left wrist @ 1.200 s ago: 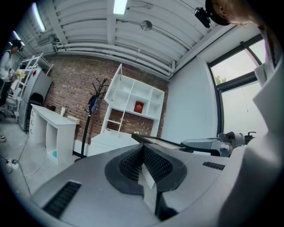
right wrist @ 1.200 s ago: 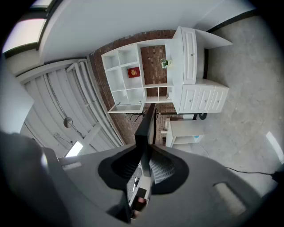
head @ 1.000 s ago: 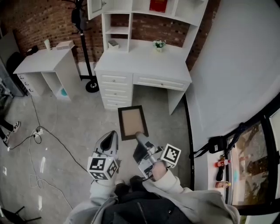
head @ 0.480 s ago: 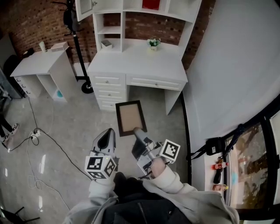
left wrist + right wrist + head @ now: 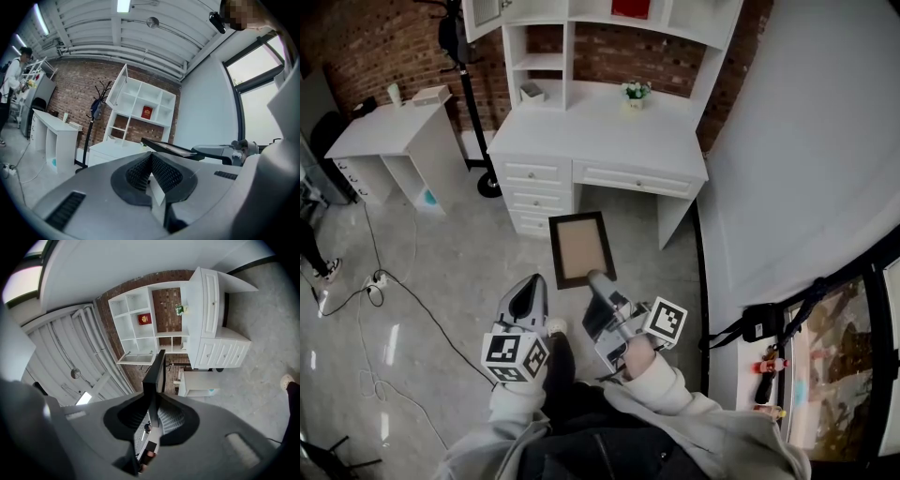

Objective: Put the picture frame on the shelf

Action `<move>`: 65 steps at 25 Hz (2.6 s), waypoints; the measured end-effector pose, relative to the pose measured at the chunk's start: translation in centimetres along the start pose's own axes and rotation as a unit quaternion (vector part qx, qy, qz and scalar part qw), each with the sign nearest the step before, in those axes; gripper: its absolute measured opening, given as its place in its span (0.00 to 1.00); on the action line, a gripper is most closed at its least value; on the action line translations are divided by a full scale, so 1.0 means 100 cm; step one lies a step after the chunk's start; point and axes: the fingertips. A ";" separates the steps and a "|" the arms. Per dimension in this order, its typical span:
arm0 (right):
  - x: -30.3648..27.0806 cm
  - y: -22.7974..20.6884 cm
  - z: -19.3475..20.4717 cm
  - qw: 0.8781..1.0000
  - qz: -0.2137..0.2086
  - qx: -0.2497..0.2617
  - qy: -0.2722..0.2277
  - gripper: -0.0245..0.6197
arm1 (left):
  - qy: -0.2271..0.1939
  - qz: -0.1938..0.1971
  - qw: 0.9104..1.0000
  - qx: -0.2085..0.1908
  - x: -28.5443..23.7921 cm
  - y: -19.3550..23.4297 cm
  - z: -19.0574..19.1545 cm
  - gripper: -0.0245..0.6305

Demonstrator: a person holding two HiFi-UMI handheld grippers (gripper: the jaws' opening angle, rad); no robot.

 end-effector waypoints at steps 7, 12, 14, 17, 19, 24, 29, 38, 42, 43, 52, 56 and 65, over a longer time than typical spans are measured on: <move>-0.027 -0.013 -0.010 1.000 0.000 -0.002 0.011 0.14 | -0.002 -0.005 1.000 0.008 -0.023 0.023 0.000 0.04; -0.053 -0.022 -0.022 1.000 -0.001 -0.005 0.012 0.14 | -0.006 -0.004 1.000 0.011 -0.048 0.043 -0.006 0.04; -0.066 -0.024 -0.030 1.000 -0.002 -0.003 0.012 0.14 | -0.008 -0.002 1.000 0.008 -0.060 0.050 -0.011 0.04; -0.088 -0.025 -0.041 1.000 -0.004 -0.001 0.011 0.14 | -0.008 0.001 1.000 0.008 -0.078 0.063 -0.020 0.04; -0.102 -0.026 -0.048 1.000 -0.004 0.001 0.013 0.14 | -0.009 0.001 1.000 0.009 -0.089 0.073 -0.026 0.04; -0.132 -0.031 -0.063 1.000 -0.006 0.002 0.018 0.14 | -0.012 0.006 1.000 0.011 -0.119 0.090 -0.035 0.04; -0.160 -0.039 -0.080 1.000 -0.002 0.002 0.014 0.14 | -0.013 0.007 1.000 0.012 -0.144 0.110 -0.046 0.04; -0.211 -0.053 -0.099 1.000 0.007 -0.001 0.008 0.14 | -0.007 0.015 1.000 0.013 -0.181 0.146 -0.059 0.04; -0.229 -0.058 -0.105 1.000 0.008 0.000 0.005 0.14 | -0.004 0.022 1.000 0.013 -0.196 0.159 -0.063 0.04; -0.234 -0.060 -0.107 1.000 0.009 0.000 0.004 0.14 | -0.003 0.024 1.000 0.013 -0.199 0.162 -0.063 0.04; -0.272 -0.074 -0.118 1.000 0.012 0.004 -0.002 0.14 | -0.004 0.033 0.999 0.018 -0.231 0.196 -0.069 0.04; -0.289 -0.078 -0.123 1.000 0.009 0.006 -0.007 0.14 | -0.005 0.042 0.999 0.015 -0.244 0.209 -0.074 0.04; -0.316 -0.088 -0.130 1.000 0.003 -0.001 -0.021 0.14 | 0.000 0.058 0.998 0.006 -0.264 0.227 -0.077 0.04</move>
Point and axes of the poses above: the fingertips, and each gripper's own axes: x backward along the fingers, y to its left, z out of its underside, and after that the axes turned 2 degrees about y, right-handed
